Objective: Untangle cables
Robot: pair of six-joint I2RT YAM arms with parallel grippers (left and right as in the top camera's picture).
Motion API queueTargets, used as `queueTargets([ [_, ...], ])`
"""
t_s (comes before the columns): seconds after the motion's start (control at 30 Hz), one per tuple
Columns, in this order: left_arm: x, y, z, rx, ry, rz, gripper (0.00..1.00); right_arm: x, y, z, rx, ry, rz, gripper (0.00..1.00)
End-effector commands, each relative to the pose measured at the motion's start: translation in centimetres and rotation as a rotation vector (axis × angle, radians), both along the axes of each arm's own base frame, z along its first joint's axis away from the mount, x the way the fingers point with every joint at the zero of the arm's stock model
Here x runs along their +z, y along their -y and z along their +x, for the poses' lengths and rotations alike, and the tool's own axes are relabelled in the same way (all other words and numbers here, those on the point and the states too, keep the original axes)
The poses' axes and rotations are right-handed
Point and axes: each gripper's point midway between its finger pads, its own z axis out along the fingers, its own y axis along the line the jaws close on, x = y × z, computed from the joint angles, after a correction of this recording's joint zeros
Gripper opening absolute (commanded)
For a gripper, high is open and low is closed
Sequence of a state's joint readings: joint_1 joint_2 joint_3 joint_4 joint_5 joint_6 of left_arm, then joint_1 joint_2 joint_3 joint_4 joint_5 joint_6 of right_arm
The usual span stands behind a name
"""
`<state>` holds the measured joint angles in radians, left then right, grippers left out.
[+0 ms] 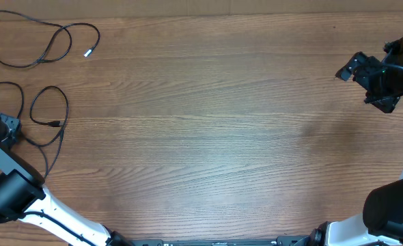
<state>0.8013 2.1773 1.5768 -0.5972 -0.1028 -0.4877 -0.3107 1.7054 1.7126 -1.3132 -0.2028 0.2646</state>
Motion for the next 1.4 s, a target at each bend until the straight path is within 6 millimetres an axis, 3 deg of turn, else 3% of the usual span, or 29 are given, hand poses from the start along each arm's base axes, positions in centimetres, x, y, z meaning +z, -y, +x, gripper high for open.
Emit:
queueTargets([
  [0.0,-0.5,-0.9,-1.3,0.036,-0.020,0.004,0.25,0.0,0.0,0.1,0.005,0.003,-0.002,1.00],
  [0.1,-0.6,-0.9,-1.7,0.044,-0.026,-0.004,0.06,0.0,0.0,0.1,0.004,0.003,-0.002,1.00],
  [0.23,0.4,-0.6,-2.0,0.044,-0.032,-0.011,0.04,0.0,0.0,0.1,0.004,0.003,-0.002,1.00],
  [0.4,3.5,-0.5,-2.7,0.062,-0.043,-0.003,0.04,0.0,0.0,0.1,0.004,0.003,-0.002,1.00],
  [0.53,5.1,-0.7,-5.7,0.158,-0.136,0.028,0.04,0.0,0.0,0.1,0.005,0.004,-0.002,1.00],
  [0.7,5.2,-1.0,-10.1,0.248,-0.280,0.040,0.04,0.0,0.0,0.1,0.004,0.003,-0.002,1.00],
  [0.77,5.2,-1.4,-11.0,0.268,-0.288,0.035,0.05,0.0,0.0,0.1,0.004,0.003,-0.002,1.00],
  [0.9,4.8,-1.4,-10.3,0.225,-0.232,-0.008,0.42,0.0,0.0,0.1,0.004,0.003,-0.002,1.00],
  [1.0,4.6,-0.9,-8.2,0.126,-0.155,-0.051,0.63,0.0,0.0,0.1,0.004,0.003,-0.002,1.00],
  [1.13,4.4,0.4,-6.0,0.067,-0.074,-0.107,0.64,0.0,0.0,0.1,0.004,0.003,-0.002,1.00],
  [1.27,4.3,1.0,-5.5,0.050,-0.078,-0.114,0.53,0.0,0.0,0.1,0.004,0.003,-0.002,1.00],
  [1.37,4.4,1.9,-4.5,0.024,-0.045,-0.145,0.53,0.0,0.0,0.1,0.004,0.003,-0.002,1.00],
])
